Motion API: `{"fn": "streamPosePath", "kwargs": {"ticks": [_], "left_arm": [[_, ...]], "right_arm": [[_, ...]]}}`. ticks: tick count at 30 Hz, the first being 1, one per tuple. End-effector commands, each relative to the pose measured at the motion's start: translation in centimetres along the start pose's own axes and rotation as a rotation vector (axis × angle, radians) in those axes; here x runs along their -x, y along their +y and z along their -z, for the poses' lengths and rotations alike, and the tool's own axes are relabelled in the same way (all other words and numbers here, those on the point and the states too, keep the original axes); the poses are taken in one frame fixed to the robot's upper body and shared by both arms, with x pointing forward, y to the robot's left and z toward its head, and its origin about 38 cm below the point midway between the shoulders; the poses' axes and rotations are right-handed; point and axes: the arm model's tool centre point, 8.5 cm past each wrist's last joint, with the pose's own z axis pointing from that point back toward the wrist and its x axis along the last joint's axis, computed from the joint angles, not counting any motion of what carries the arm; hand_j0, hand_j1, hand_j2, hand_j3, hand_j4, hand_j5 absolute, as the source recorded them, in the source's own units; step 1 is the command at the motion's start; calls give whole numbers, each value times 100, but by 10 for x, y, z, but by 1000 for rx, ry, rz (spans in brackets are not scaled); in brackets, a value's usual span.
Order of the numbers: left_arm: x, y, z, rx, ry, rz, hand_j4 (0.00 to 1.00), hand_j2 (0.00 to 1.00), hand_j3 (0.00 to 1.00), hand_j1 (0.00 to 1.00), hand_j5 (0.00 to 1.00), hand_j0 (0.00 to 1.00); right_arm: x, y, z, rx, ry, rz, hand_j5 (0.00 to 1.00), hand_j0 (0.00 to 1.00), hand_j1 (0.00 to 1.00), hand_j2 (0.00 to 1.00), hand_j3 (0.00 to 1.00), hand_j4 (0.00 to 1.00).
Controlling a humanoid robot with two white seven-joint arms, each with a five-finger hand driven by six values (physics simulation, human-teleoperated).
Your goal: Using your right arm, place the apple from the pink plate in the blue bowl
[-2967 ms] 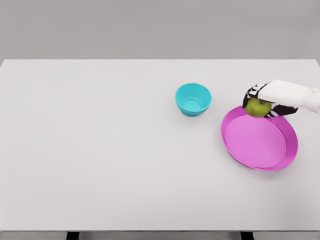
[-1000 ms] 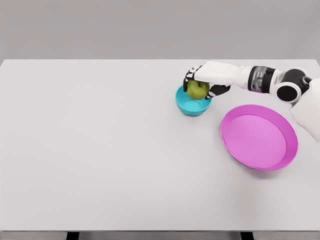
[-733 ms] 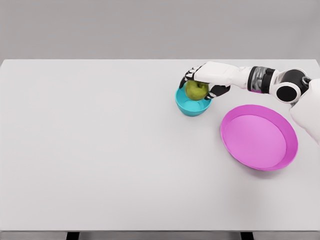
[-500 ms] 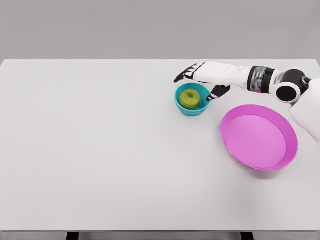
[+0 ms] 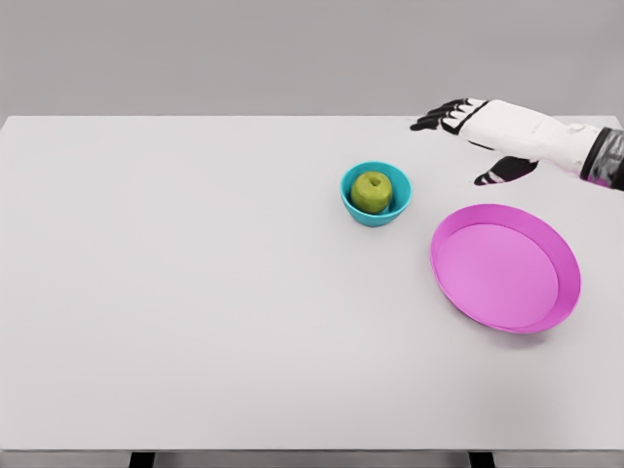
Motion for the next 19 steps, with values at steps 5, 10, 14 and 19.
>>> {"fn": "streamPosePath", "kwargs": {"ticks": [5, 10, 14, 19], "left_arm": [[1, 0, 0, 0, 2, 0, 100, 100, 100, 100, 100, 100], [0, 0, 0, 0, 0, 0, 100, 100, 100, 100, 100, 100], [1, 0, 0, 0, 2, 0, 100, 100, 100, 100, 100, 100], [0, 0, 0, 0, 0, 0, 100, 100, 100, 100, 100, 100]], "right_arm": [[22, -21, -53, 230, 103, 98, 100, 100, 100, 100, 100, 100], [25, 2, -58, 199, 121, 138, 100, 100, 100, 100, 100, 100], [23, 13, -55, 190, 117, 159, 100, 100, 100, 100, 100, 100], [25, 18, -56, 180, 126, 169, 100, 100, 100, 100, 100, 100]]}}
